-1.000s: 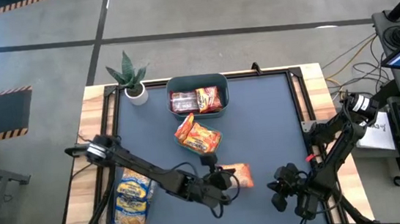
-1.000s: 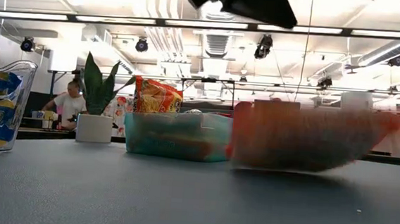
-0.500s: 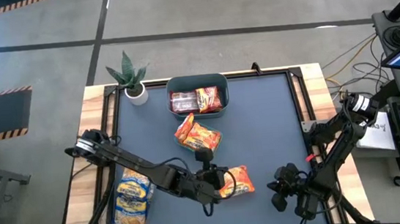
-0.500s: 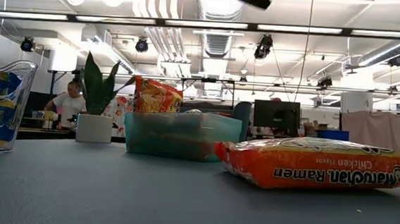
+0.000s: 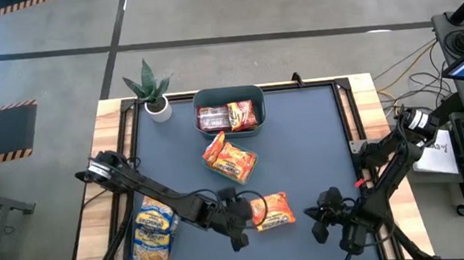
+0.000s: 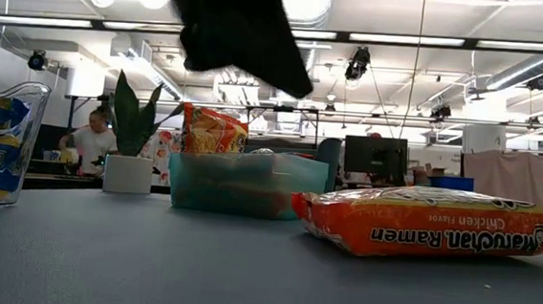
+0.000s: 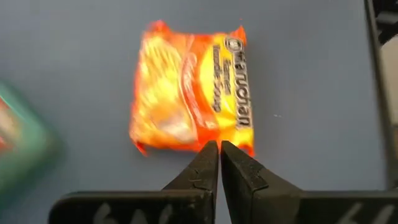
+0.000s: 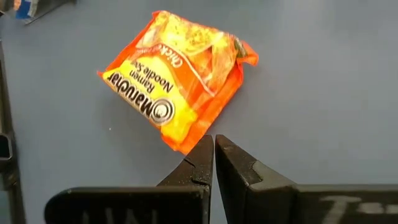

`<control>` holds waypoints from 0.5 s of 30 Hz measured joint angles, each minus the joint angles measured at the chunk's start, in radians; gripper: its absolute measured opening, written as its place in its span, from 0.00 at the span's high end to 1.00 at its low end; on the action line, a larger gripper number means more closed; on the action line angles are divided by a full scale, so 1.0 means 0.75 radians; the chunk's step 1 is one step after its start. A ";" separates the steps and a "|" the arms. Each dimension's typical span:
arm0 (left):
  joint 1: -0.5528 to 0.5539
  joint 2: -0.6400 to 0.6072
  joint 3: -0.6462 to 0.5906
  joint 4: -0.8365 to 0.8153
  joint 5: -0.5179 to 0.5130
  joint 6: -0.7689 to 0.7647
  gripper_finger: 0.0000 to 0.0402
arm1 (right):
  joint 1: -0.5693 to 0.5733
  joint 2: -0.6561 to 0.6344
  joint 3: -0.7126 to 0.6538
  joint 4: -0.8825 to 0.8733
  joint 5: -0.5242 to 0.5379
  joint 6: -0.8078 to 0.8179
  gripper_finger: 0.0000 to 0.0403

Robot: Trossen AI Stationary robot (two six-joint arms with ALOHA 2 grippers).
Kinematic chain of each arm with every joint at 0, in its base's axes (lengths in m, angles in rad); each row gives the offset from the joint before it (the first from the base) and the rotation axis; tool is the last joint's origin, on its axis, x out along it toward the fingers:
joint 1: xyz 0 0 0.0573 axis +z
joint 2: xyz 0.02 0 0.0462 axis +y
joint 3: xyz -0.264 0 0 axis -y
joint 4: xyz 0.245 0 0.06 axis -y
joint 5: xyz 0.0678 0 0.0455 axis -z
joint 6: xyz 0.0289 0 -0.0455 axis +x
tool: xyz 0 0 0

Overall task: Sort Maruchan noodles
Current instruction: Put the orange noodle pack into the green bin

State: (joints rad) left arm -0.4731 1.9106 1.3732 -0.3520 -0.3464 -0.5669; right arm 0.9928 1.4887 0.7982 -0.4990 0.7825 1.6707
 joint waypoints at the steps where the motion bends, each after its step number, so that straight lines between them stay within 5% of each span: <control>1: -0.002 0.000 -0.034 0.043 0.028 -0.065 0.99 | -0.010 0.000 0.000 0.004 0.004 -0.019 0.98; 9: -0.005 0.001 -0.346 0.574 0.131 -0.404 0.79 | -0.077 0.000 0.000 0.016 -0.042 -0.121 0.95; 15: 0.005 0.001 -0.472 0.815 0.043 -0.595 0.57 | -0.095 0.000 0.000 0.016 -0.101 -0.166 0.80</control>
State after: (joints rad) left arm -0.4694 1.9114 1.0193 0.2594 -0.3140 -1.0134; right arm 0.9218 1.4887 0.7986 -0.4873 0.7068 1.5463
